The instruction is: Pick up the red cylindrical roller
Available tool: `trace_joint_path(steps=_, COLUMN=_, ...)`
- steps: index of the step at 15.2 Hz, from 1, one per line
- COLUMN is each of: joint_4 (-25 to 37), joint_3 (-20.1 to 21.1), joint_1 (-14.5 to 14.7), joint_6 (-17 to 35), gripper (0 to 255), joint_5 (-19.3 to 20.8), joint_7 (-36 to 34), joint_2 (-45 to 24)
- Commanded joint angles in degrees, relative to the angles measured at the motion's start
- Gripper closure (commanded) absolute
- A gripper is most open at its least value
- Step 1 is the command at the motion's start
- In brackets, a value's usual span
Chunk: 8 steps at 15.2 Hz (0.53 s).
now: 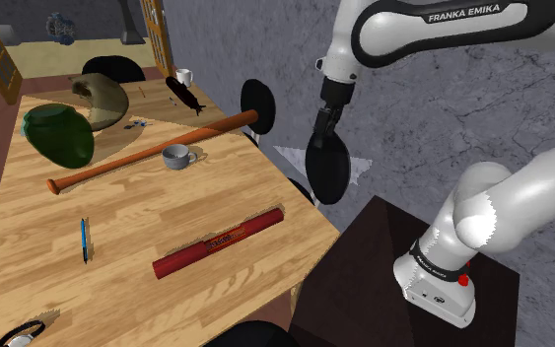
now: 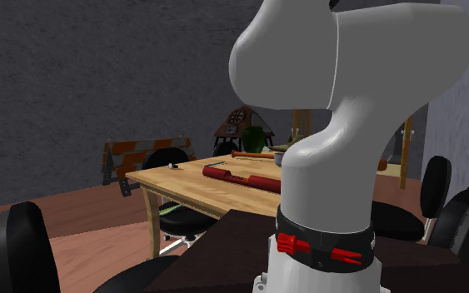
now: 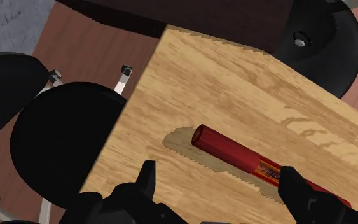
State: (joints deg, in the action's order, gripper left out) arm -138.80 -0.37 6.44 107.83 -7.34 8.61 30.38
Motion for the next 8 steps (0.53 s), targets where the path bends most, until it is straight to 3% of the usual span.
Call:
trace_joint_path(steps=1, joint_4=0.4, joint_3=0.8, joint_1=1.4, joint_6=3.4, gripper=0, joint_5=-0.1, joint_7=2.1, joint_2=-3.8)
trace_joint_path(steps=8, joint_4=3.7, joint_3=3.2, joint_1=5.1, joint_6=13.3, gripper=0, joint_5=0.2, joint_7=9.0, joint_2=-17.4)
